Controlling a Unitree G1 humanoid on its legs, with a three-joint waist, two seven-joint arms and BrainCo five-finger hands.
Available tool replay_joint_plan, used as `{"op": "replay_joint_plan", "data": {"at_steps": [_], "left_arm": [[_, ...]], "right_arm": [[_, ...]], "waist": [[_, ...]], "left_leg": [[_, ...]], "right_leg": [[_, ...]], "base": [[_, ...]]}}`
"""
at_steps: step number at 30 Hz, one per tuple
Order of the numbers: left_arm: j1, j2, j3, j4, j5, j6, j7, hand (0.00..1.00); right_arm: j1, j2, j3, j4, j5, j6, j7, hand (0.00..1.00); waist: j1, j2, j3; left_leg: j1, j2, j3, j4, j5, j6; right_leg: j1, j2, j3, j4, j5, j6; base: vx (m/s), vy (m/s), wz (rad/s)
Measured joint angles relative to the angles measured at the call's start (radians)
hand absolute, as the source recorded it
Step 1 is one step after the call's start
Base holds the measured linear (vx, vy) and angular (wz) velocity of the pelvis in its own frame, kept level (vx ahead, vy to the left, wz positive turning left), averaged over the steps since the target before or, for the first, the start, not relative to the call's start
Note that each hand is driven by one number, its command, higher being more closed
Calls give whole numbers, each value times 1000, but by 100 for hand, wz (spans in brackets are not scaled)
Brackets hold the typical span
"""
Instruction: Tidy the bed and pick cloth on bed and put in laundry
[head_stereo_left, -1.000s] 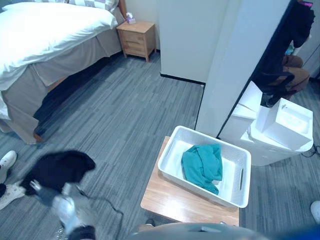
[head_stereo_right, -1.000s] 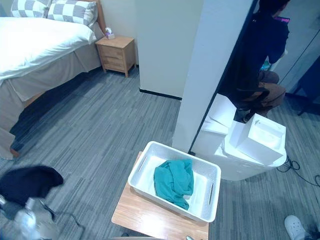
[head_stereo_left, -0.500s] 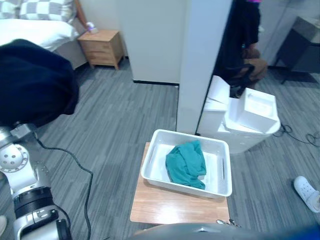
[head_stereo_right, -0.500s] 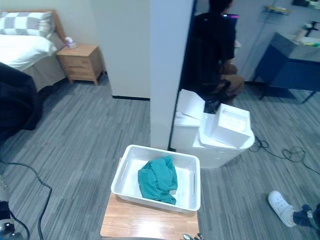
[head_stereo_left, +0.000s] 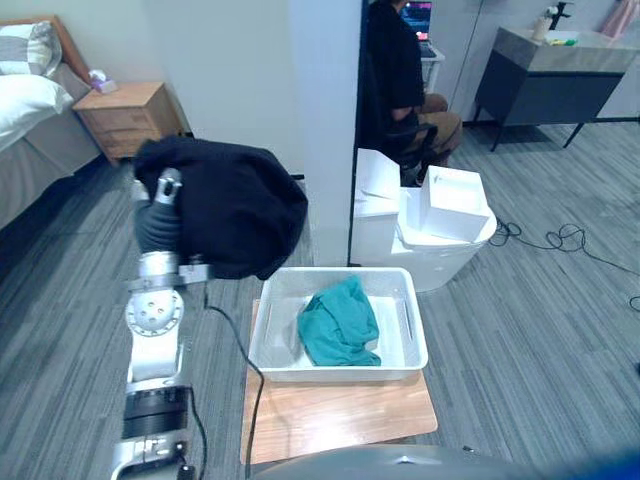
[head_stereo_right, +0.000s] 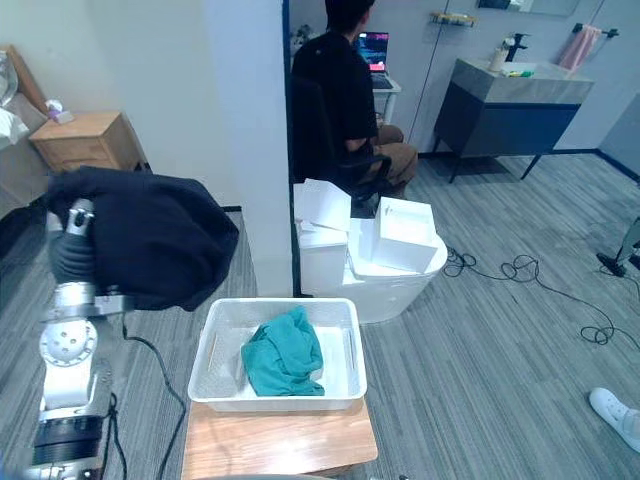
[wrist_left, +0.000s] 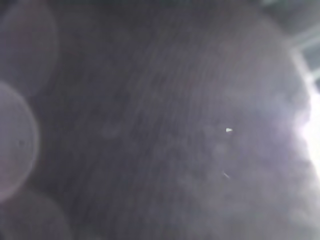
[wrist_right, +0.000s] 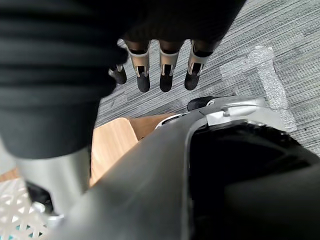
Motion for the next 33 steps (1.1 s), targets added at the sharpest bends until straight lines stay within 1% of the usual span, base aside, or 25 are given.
{"op": "replay_joint_plan", "data": {"at_steps": [2, 3, 4, 5, 7, 9, 11, 12, 13, 14, 16, 19, 20, 22, 24, 25, 27, 29, 32, 33], "left_arm": [[10, -13, -56, 0, 29, 35, -13, 100], [19, -21, -96, 2, 48, 58, -21, 100], [25, -21, -115, 4, 63, 70, -22, 100], [37, -22, -155, 20, 101, 96, -21, 100], [41, -23, -183, 57, 136, 121, -18, 100], [41, -30, -190, 95, 158, 148, 1, 100], [22, -33, -190, 142, 177, 169, 49, 100], [-6, -32, -191, 183, 184, 186, 80, 100], [-32, -32, -193, 219, 188, 198, 109, 100], [-52, -32, -193, 242, 193, 206, 127, 100], [-139, -26, -196, 323, 197, 234, 194, 100], [-254, -8, -201, 406, 216, 255, 255, 100], [-276, 1, -204, 420, 216, 261, 263, 100], [-372, 25, -226, 484, 215, 282, 264, 100], [-427, 27, -231, 514, 214, 298, 259, 100], [-453, 29, -231, 534, 214, 308, 250, 100], [-478, 30, -236, 566, 214, 316, 229, 100], [-497, 30, -264, 593, 211, 318, 213, 100], [-502, 4, -307, 648, 136, 318, 185, 100], [-498, -4, -307, 652, 132, 318, 182, 100]], "right_arm": [[0, 0, 0, 0, 0, 0, -4, 0], [-1, 0, 0, -4, 2, 0, -7, 0], [-2, 0, 0, -5, 2, 1, -9, 0], [-2, 0, 1, -10, 2, 1, -13, 0], [-2, -1, 3, -19, 2, 2, -17, 0], [-2, -4, 6, -19, 2, 2, -20, 0], [-8, -5, 8, -26, 17, 3, -27, 0], [-14, -5, 9, -40, 19, 2, -28, 0], [-18, -5, 9, -51, 21, 2, -28, 0], [-23, -5, 9, -58, 22, 1, -29, 0], [-52, -7, 13, -72, 33, 1, -30, 0], [-69, -9, 33, -96, 60, -2, -37, 0], [-76, -10, 42, -100, 62, -2, -37, 0], [-91, -19, 67, -122, 70, -3, -40, 0], [-93, -24, 85, -147, 90, -3, -45, 0], [-97, -24, 91, -163, 98, -4, -47, 0], [-109, -24, 94, -177, 101, -3, -48, 0], [-124, -27, 100, -178, 108, -2, -55, 0], [-131, -28, 102, -202, 128, 0, -69, 0], [-131, -28, 102, -205, 128, 0, -70, 0]], "waist": [[-3, 2, -1], [-8, 7, 3], [-11, 8, 3], [-19, 8, 4], [-28, 13, 7], [-31, 15, 8], [-32, 17, 21], [-31, 10, 39], [-32, 18, 56], [-36, 12, 64], [-51, 13, 112], [-58, 4, 161], [-58, 3, 169], [-62, -4, 199], [-64, -6, 222], [-71, -7, 245], [-85, -9, 272], [-85, -9, 282], [-86, -11, 323], [-86, -10, 327]], "left_leg": [[3, 1, 4, 0, -1, -1], [3, 2, 6, 0, -1, -2], [5, 2, 6, 0, -1, -2], [9, 3, 11, 0, -2, -3], [10, 5, 18, 0, -3, -4], [-2, 9, 35, 0, -4, -6], [-36, 14, 48, 0, -3, -5], [-47, 14, 58, 1, 0, -3], [-65, 13, 58, 9, 2, -1], [-76, 13, 57, 17, 2, 0], [-121, 16, 58, 35, 4, 5], [-165, 20, 65, 52, 5, 7], [-174, 22, 70, 54, 5, 7], [-212, 34, 82, 71, 5, 7], [-233, 38, 87, 77, 5, 7], [-234, 40, 89, 81, 5, 7], [-239, 40, 92, 83, 5, 7], [-260, 41, 111, 86, 5, 8], [-262, 44, 119, 103, 1, 9], [-262, 46, 122, 107, -2, 8]], "right_leg": [[-2, 2, 8, 0, 1, -1], [-5, 3, 8, 0, 2, -2], [-5, 4, 9, -1, 3, -2], [-4, 6, 9, -1, 3, -3], [-7, 8, 10, -3, 4, -4], [-30, 11, 30, 0, 5, -5], [-78, 12, 47, 11, 11, -7], [-100, 12, 59, 22, 16, -6], [-114, 11, 63, 31, 17, -6], [-125, 9, 63, 37, 17, -5], [-176, 5, 69, 62, 18, -5], [-231, 9, 83, 87, 18, -6], [-244, 8, 89, 93, 18, -6], [-290, 10, 98, 110, 18, -7], [-318, 12, 104, 123, 19, -7], [-321, 13, 108, 126, 19, -7], [-329, 12, 113, 130, 19, -8], [-360, 12, 121, 138, 21, -12], [-366, 12, 134, 143, 24, -15], [-367, 13, 138, 143, 24, -15]], "base": [[-50, -25, -12], [-39, -22, -6], [-54, -34, -8], [-30, -23, -7], [-35, -31, -13], [-42, -31, -23], [-26, -26, -23], [-27, -12, -18], [-25, -6, -12], [-33, -12, -2], [-38, -17, -1], [-23, -19, -9], [-23, -13, -13], [-27, -24, -12], [-12, -32, -9], [-2, -23, -8], [-6, -10, -7], [-5, -2, -12], [5, -3, -12], [9, -3, -12]]}}
